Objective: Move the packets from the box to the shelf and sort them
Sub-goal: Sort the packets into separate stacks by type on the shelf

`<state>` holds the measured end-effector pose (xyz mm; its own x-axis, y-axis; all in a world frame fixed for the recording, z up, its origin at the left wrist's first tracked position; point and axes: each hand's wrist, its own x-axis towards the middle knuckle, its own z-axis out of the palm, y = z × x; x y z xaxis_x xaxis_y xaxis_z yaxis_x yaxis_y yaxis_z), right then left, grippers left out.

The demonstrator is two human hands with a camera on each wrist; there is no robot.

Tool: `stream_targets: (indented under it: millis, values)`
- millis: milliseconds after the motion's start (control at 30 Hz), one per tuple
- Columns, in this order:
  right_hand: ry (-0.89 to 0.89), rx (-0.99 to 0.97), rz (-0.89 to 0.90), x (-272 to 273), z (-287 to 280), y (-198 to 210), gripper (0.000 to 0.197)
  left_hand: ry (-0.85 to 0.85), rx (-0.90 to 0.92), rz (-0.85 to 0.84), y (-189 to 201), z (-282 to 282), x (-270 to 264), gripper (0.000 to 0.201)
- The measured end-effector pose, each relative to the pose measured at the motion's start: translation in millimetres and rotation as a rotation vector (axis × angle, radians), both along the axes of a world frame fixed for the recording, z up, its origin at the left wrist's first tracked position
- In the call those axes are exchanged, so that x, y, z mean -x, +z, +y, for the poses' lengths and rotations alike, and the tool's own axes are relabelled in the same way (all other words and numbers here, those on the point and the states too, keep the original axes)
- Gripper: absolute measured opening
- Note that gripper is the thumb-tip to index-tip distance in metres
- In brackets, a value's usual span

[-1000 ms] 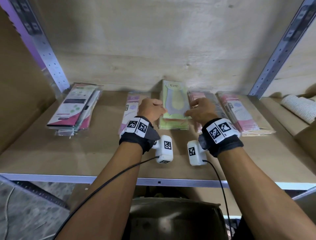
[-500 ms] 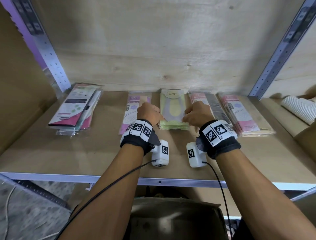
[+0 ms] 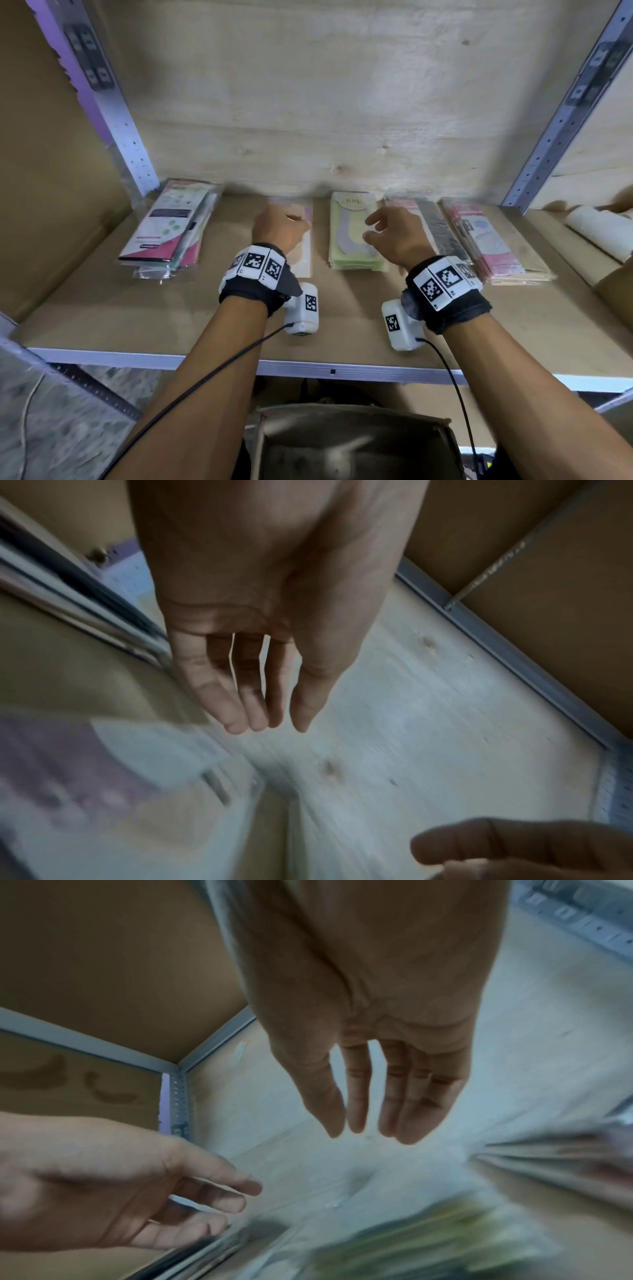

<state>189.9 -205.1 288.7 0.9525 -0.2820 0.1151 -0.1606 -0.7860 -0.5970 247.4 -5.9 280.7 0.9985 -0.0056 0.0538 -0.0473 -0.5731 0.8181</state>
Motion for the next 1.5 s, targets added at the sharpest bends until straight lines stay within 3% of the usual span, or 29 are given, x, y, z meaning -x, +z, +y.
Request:
stream_targets:
  millis: [133,233,400,567,667,800,867,1033,1233,1267,1400,1500]
  values:
    - [0.195,-0.257,-0.011,-1.4,47.9,7.8,0.011,0.135,-0.021,-0.039,11.5,65.3,-1.5,0.014]
    - [0.321,-0.449,0.072,-10.7,102.9,10.8,0.009,0.215,-0.030,-0.048,17.1,115.7,-2.7,0.017]
    - [0.436,-0.574,0.231,-36.7,197.7,3.8,0.017,0.295,0.018,-0.058,16.3,189.9,-6.5,0.021]
    - [0.434,-0.651,0.245,-67.6,264.2,-6.4,0.009,0.193,-0.141,0.089,6.4,240.2,-9.6,0.033]
    - [0.381,-0.632,0.277,-82.0,284.7,-17.1,0.025,0.133,-0.121,0.156,-3.0,252.4,-6.4,0.032]
    - [0.347,-0.491,0.261,-85.9,288.8,-27.4,0.034,0.142,-0.112,0.216,-7.8,261.1,-5.2,0.041]
    - [0.344,-0.525,0.250,-81.5,284.3,-27.2,0.039,0.158,-0.121,0.198,-7.2,261.6,-4.9,0.019]
    - [0.359,-0.858,0.196,-63.8,259.7,-15.7,0.035,0.162,-0.110,0.073,-3.0,258.0,0.2,0.020]
    - [0.331,-1.212,0.160,-35.4,219.2,26.3,0.023,0.027,-0.197,-0.143,11.3,236.1,9.1,0.056]
    - [0.336,-1.243,0.172,-30.1,213.3,34.5,0.020,0.003,-0.225,-0.193,14.4,230.7,10.0,0.052]
    - [0.367,-1.320,0.198,-12.2,188.9,61.9,0.013,-0.009,-0.222,-0.399,29.8,210.5,21.0,0.004]
    - [0.382,-1.354,0.147,-1.9,164.6,75.9,0.019,-0.104,-0.006,-0.486,41.2,191.0,35.7,0.007]
